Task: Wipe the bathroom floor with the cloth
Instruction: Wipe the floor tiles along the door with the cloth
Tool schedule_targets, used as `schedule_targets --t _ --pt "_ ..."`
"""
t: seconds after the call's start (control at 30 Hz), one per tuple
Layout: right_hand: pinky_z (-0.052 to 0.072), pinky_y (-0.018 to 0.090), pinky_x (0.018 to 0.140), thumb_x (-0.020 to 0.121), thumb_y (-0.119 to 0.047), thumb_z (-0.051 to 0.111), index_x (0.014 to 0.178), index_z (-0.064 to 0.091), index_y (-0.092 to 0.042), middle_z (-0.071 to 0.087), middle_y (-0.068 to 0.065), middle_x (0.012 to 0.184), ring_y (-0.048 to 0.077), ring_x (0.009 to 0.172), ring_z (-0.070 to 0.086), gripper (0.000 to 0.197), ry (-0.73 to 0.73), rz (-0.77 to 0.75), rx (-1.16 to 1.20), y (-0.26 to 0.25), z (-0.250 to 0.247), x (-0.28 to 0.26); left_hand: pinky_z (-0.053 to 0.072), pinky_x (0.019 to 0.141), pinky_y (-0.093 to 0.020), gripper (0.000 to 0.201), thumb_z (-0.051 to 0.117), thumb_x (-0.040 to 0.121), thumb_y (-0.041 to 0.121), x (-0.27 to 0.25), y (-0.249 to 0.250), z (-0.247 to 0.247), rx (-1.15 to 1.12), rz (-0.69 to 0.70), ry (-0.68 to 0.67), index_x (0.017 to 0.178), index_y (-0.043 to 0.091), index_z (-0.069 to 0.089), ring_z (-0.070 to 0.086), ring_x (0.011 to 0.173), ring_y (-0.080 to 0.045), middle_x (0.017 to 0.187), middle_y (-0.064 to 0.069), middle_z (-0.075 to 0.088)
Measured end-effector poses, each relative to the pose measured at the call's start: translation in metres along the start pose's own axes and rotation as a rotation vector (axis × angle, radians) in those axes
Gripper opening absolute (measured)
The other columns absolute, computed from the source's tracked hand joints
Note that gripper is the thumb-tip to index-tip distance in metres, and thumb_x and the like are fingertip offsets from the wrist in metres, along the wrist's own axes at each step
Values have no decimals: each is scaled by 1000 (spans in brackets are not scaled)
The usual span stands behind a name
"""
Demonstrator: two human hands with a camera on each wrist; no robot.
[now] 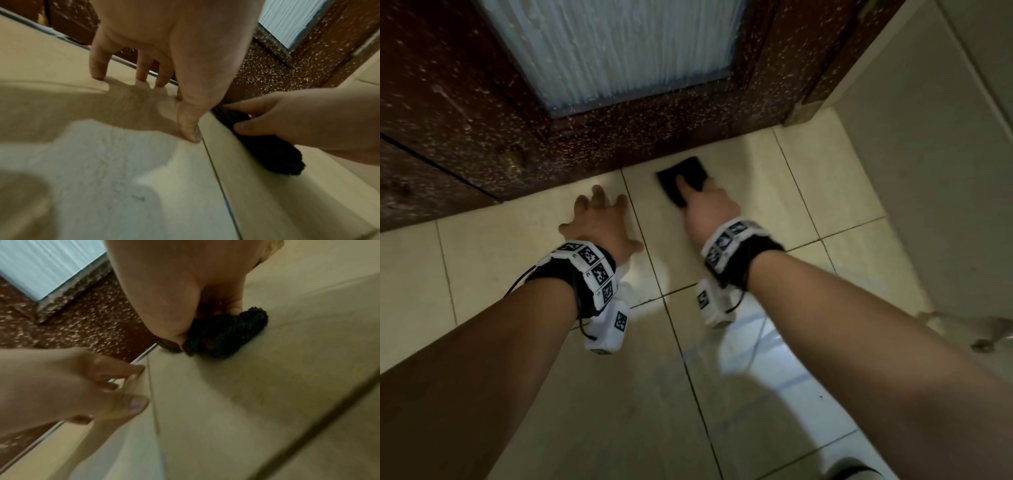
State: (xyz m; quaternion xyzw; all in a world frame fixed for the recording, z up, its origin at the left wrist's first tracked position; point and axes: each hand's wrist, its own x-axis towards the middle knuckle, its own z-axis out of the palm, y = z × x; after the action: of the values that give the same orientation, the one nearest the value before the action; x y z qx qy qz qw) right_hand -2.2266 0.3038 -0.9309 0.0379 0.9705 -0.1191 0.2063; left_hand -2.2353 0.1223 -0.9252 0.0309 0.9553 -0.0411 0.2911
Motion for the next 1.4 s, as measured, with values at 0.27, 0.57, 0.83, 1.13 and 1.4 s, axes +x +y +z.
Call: schedule_targets --t 0.27,0.57,0.83,1.13,1.4 --pt "39 36 72 93 -22 51 156 16 -35 37 14 135 32 112 48 73 -80 -108 -26 -28 23 -34 41 98 -61 98 70 74 64 0 -4 2 -14 20 8 152 38 16 12 146 -32 162 -3 3" --pt "43 35 75 95 -19 48 153 20 -43 41 14 129 35 106 53 69 -14 -43 7 52 4 -24 38 101 -63 96 68 79 61 -2 -8 6 -55 36 12 153 37 12 8 148 -32 163 -1 -1" --pt "45 41 98 98 -27 47 156 16 -41 31 20 147 44 114 52 67 18 355 20 180 -45 0 43 94 -63 94 69 77 62 -1 -7 5 -27 35 32 150 35 17 16 144 -34 159 -3 8" --pt "37 48 109 99 -20 46 158 6 -35 12 20 160 44 133 39 73 -51 448 14 162 -48 4 40 96 -64 97 67 78 64 1 -6 4 -8 24 7 152 35 11 10 147 -30 162 0 1" --pt "46 43 88 94 -18 44 156 17 -34 35 20 144 40 115 51 69 5 114 -74 35 -10 -19 38 98 -66 98 67 79 62 -1 -4 3 -15 23 -2 154 35 10 7 148 -30 163 -1 -1"
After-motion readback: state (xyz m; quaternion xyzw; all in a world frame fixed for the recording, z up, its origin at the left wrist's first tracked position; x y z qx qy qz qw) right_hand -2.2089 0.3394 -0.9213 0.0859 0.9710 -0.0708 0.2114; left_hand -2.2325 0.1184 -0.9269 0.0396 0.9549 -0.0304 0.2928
